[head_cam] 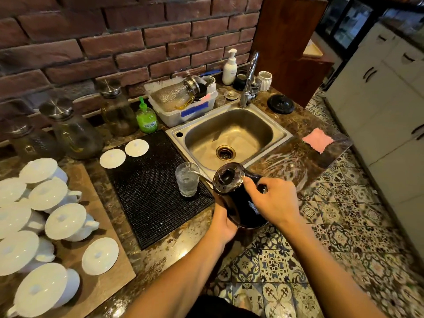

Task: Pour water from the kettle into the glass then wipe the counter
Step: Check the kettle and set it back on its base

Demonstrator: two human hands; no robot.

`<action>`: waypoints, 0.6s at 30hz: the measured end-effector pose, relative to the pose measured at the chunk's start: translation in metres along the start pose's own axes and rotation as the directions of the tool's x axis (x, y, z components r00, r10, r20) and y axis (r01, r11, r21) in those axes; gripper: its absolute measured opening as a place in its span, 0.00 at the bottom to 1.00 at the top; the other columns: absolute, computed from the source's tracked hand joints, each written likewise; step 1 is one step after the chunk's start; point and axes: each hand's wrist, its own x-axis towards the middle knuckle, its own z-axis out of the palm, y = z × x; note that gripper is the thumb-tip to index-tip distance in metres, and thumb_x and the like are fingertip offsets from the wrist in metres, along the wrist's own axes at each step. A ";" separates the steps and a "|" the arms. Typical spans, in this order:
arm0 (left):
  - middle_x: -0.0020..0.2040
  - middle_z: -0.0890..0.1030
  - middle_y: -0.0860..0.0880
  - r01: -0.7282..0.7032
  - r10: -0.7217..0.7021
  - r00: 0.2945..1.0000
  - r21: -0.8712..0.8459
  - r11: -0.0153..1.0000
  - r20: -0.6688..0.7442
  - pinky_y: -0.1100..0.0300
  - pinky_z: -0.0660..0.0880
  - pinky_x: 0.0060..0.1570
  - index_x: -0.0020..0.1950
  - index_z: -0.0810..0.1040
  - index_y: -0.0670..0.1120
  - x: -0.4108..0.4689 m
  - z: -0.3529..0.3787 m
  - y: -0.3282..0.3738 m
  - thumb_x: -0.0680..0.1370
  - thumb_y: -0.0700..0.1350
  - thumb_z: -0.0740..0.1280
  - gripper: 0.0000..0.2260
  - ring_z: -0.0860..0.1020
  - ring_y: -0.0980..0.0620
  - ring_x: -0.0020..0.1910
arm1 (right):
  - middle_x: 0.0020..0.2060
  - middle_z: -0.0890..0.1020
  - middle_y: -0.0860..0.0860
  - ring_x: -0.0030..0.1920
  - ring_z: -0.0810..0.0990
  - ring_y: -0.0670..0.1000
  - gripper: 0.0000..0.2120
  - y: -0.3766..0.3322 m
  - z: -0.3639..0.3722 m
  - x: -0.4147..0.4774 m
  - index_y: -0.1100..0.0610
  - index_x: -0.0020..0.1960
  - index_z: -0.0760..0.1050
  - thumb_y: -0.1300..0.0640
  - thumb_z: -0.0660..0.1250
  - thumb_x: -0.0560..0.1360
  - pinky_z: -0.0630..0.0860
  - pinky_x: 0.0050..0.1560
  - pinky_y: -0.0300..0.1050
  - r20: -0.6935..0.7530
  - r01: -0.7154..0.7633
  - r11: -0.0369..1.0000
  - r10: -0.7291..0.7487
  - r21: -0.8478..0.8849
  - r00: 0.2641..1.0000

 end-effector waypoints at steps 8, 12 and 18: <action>0.67 0.82 0.47 -0.022 0.070 0.984 0.284 0.959 -0.162 0.43 0.72 0.71 0.70 0.79 0.53 -0.007 -0.008 0.021 0.75 0.72 0.63 0.32 0.79 0.45 0.67 | 0.19 0.70 0.49 0.22 0.67 0.50 0.29 0.023 0.022 -0.040 0.50 0.23 0.65 0.35 0.62 0.77 0.62 0.28 0.48 -0.065 -0.168 0.920 0.203 0.354 0.977; 0.63 0.84 0.50 -0.128 0.189 0.979 0.478 0.869 -0.081 0.43 0.73 0.70 0.65 0.81 0.56 -0.009 -0.003 0.035 0.73 0.72 0.64 0.28 0.80 0.48 0.64 | 0.19 0.69 0.46 0.22 0.65 0.48 0.29 0.030 0.018 -0.045 0.53 0.24 0.68 0.39 0.63 0.78 0.58 0.27 0.44 -0.118 -0.181 0.852 0.271 0.492 0.955; 0.61 0.85 0.53 -0.198 0.220 0.975 0.579 0.791 0.032 0.48 0.75 0.67 0.67 0.80 0.56 -0.026 0.031 0.054 0.59 0.74 0.76 0.40 0.82 0.51 0.63 | 0.21 0.65 0.52 0.23 0.62 0.51 0.32 0.051 -0.010 -0.040 0.61 0.26 0.63 0.41 0.67 0.78 0.57 0.26 0.49 -0.101 -0.226 0.635 0.435 0.739 0.895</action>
